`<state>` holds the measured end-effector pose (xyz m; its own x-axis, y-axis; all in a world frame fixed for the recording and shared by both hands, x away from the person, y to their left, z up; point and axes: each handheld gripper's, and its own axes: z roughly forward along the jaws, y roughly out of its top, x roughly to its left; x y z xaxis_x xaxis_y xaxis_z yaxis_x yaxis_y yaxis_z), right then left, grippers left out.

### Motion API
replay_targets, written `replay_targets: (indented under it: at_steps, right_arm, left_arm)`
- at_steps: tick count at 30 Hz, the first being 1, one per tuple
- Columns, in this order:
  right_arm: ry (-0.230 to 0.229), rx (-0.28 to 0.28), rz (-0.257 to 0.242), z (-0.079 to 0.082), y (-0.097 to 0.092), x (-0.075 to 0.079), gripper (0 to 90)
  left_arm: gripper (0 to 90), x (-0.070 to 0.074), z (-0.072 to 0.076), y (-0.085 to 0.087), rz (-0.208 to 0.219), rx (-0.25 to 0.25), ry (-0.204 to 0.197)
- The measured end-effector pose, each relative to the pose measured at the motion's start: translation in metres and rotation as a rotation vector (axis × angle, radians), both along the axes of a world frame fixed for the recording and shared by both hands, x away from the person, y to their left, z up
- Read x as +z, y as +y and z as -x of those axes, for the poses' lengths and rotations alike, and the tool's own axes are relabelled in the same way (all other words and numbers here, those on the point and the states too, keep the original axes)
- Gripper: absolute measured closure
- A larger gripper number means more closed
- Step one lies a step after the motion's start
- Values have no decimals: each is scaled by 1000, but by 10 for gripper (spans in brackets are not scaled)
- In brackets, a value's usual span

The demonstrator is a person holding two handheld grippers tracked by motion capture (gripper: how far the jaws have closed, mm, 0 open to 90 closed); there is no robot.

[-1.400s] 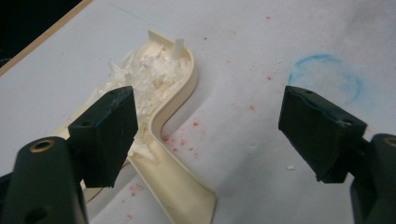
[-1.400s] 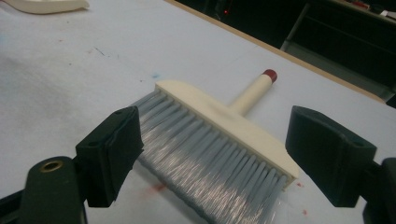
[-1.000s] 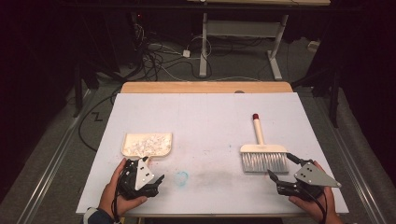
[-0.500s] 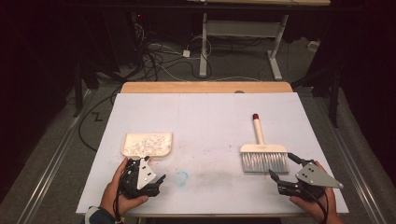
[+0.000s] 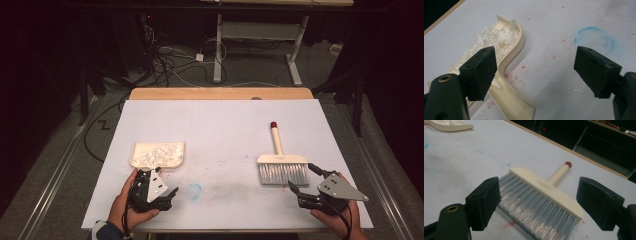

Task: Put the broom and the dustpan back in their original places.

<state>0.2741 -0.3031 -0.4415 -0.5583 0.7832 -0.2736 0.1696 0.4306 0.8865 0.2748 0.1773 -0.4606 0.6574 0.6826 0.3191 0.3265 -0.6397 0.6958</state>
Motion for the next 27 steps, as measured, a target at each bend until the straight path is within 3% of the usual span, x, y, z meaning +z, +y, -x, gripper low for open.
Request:
replay_targets:
  at_steps: [27]
  right_arm:
    - [6,-18,26,0,-4,-2,201]
  left_arm:
    - [177,-3,-8,-7,-4,-10,19]
